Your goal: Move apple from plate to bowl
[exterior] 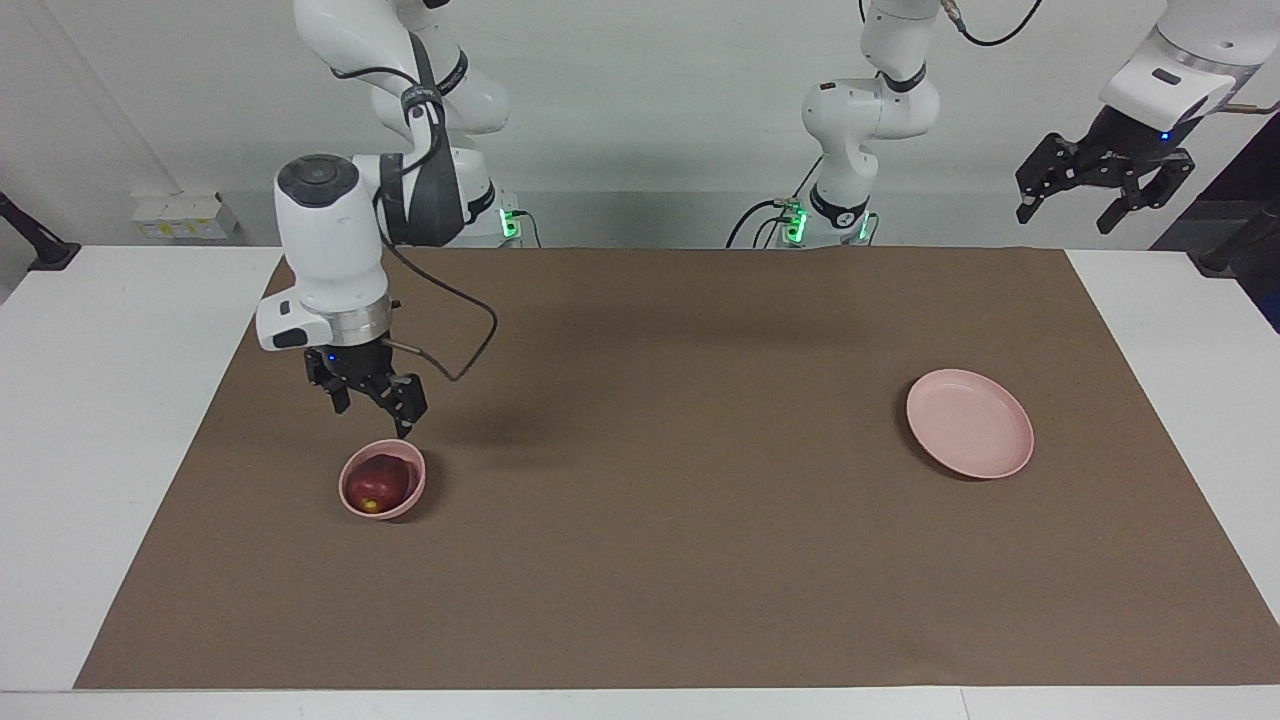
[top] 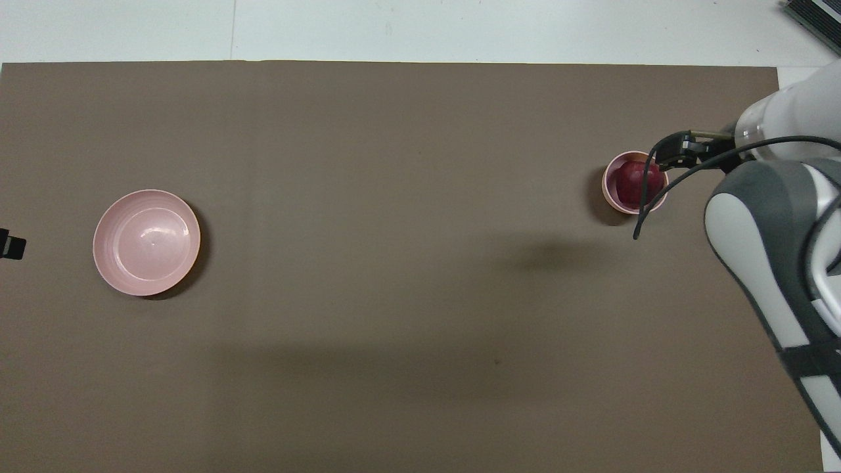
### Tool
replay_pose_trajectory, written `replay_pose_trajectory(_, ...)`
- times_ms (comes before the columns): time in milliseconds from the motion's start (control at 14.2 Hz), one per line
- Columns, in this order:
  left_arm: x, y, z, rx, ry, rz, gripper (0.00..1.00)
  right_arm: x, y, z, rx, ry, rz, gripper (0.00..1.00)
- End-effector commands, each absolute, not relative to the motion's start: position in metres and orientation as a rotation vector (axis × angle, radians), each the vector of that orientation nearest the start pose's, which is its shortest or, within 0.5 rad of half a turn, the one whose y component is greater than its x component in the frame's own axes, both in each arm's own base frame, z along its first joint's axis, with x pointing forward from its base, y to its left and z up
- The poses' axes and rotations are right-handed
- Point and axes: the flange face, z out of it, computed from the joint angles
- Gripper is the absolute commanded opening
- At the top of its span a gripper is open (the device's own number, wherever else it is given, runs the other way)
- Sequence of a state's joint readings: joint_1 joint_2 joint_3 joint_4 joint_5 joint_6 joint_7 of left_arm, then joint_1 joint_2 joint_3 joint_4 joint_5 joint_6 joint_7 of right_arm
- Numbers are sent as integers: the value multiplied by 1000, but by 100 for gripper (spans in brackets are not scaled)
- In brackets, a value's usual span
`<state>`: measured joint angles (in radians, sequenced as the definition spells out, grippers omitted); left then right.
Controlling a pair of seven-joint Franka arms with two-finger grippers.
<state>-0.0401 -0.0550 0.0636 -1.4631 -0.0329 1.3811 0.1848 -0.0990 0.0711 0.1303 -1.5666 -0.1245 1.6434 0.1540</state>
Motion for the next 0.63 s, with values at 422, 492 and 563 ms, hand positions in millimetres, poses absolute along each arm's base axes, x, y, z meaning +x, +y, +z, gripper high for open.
replay_pose_trajectory(422,508,8,689,-3176,247,28,100,539,-7,624,-3138,217,151,100)
replay_pose_trajectory(492,508,8,689,-3176,247,28,100,538,-9,629,-3137,222,176,100)
replay_pose_trajectory(563,508,8,689,-3176,247,28,100,541,-9,634,-3137,220,181,100)
